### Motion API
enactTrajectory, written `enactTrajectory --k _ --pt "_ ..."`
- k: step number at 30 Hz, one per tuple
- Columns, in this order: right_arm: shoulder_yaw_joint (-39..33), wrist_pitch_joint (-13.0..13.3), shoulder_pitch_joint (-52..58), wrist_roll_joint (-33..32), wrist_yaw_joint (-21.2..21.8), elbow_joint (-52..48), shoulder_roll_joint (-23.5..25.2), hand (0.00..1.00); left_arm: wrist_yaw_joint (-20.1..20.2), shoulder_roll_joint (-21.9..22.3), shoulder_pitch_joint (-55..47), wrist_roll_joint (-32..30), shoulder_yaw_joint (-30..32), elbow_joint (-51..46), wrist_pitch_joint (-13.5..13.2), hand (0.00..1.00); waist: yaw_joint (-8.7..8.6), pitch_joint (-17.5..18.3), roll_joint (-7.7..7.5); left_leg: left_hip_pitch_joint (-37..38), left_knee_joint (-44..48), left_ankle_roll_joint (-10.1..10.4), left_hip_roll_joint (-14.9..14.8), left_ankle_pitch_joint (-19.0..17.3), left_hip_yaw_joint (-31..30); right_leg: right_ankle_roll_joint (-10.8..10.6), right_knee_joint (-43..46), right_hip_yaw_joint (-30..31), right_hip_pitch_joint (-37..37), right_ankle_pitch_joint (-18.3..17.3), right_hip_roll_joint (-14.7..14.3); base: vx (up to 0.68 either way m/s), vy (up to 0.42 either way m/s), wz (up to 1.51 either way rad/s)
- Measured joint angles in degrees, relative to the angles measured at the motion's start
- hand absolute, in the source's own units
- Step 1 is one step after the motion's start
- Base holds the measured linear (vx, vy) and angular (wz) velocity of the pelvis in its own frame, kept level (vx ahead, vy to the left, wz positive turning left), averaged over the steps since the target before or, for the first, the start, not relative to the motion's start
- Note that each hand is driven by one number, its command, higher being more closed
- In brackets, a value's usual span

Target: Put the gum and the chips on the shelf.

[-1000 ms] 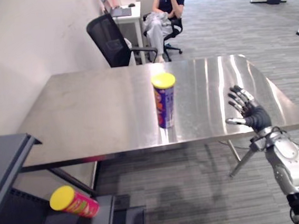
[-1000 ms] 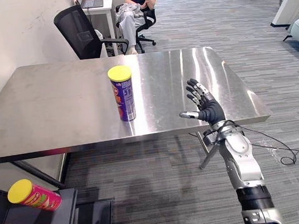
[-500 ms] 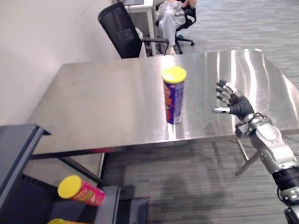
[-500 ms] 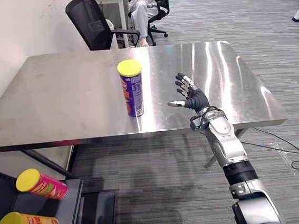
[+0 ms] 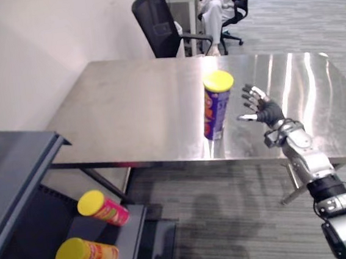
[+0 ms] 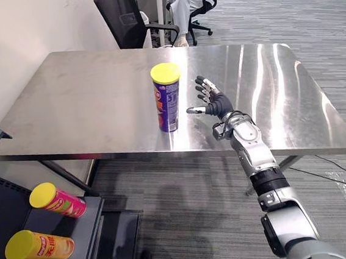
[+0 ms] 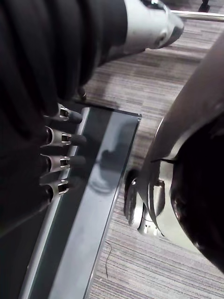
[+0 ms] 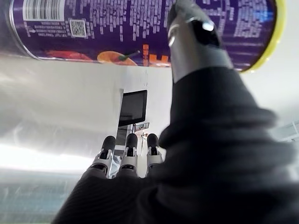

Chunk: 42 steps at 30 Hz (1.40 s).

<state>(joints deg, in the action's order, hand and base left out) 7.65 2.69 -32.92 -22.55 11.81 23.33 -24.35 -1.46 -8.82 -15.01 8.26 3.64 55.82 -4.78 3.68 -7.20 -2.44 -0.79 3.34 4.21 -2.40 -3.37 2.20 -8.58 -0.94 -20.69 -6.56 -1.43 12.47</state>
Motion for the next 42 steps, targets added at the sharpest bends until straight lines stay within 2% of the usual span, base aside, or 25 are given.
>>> enactTrajectory --k 8,9,13,22,27,28,31,35,38,42 --pt "1.5 -0.2 -1.7 -0.1 2.7 0.1 0.1 0.0 0.1 0.1 -0.5 0.0 0.0 -1.4 -0.1 0.0 1.42 -1.4 -0.21 -0.1 0.8 0.0 0.3 0.0 -1.1 0.0 0.1 -1.0 -0.8 0.0 0.2 -0.02 0.011 0.06" --pt "1.9 -0.9 -1.7 -0.2 4.4 -0.1 0.1 0.0 0.1 0.1 -0.9 0.0 0.0 -1.5 0.0 0.0 1.38 -1.4 -0.17 -0.2 0.8 0.0 0.4 0.0 -1.2 0.0 0.0 -1.0 -0.8 0.0 0.3 0.0 0.0 0.0" --pt "1.9 -2.2 -1.7 -0.2 6.2 -1.3 0.1 0.0 0.1 0.2 -1.0 0.0 0.0 -1.5 0.0 0.0 1.32 -1.8 0.13 -0.3 1.0 -0.1 0.5 0.1 -1.4 0.0 0.1 -1.0 -0.8 0.0 0.4 -0.01 0.003 0.0" --pt "1.9 -2.8 -1.7 -0.3 5.8 -2.5 0.0 0.0 0.1 0.3 -1.0 -0.5 -0.3 -1.9 -0.1 0.0 1.54 -2.3 0.25 -1.2 2.3 0.0 0.7 0.1 -3.1 0.0 0.4 -1.6 -0.7 0.0 0.4 0.0 0.005 0.03" --pt "1.9 -1.8 -2.8 -0.1 3.6 0.1 0.0 0.0 0.0 0.2 -0.9 -0.5 -1.2 -2.2 -0.1 0.0 1.56 -3.4 0.49 -1.8 3.1 0.0 0.9 0.1 -4.3 0.0 1.1 -2.4 -0.7 -0.1 0.5 -0.04 0.011 0.08" --pt "1.9 -1.7 -3.4 -0.1 3.5 1.5 -0.3 1.0 0.0 0.2 -0.9 -0.5 -1.2 -2.2 -0.1 0.0 1.79 -3.6 0.53 -2.3 3.4 -0.1 1.0 0.1 -4.6 0.0 1.1 -2.7 -0.6 -0.1 0.5 -0.05 0.015 0.12" --pt "1.9 -1.4 -4.5 -0.1 3.0 4.0 -0.4 1.0 0.0 0.4 -1.1 -0.6 -1.3 -2.1 0.0 0.0 3.11 -3.7 0.6 -2.6 3.9 -0.1 1.0 0.1 -4.9 0.0 1.1 -2.8 -0.6 -0.1 0.5 -0.03 0.016 0.06" --pt "2.2 -1.4 -6.0 0.1 2.1 4.6 -0.4 1.0 0.0 0.4 -1.1 -0.6 -1.2 -2.2 -0.1 0.0 3.33 -3.8 0.67 -4.0 4.8 0.0 1.2 0.1 -6.3 0.0 1.1 -4.1 -0.5 -0.1 0.4 0.0 0.011 0.16" --pt "3.1 -1.4 -6.4 0.1 2.0 4.6 -0.4 1.0 0.0 0.7 -1.0 -0.6 -1.2 -2.4 -0.1 0.0 4.39 -4.0 0.87 -4.0 4.8 0.0 1.3 0.1 -6.3 -0.1 1.0 -4.1 -0.5 -0.1 0.4 0.0 0.0 0.0" --pt "3.1 -1.3 -6.4 0.0 1.8 4.6 -0.4 1.0 0.0 0.7 -1.1 -0.6 -1.3 -2.4 -0.1 0.0 4.48 -4.0 0.92 -4.1 4.8 0.0 1.3 0.1 -6.4 -0.1 1.0 -4.1 -0.5 -0.1 0.4 0.0 0.0 0.0"
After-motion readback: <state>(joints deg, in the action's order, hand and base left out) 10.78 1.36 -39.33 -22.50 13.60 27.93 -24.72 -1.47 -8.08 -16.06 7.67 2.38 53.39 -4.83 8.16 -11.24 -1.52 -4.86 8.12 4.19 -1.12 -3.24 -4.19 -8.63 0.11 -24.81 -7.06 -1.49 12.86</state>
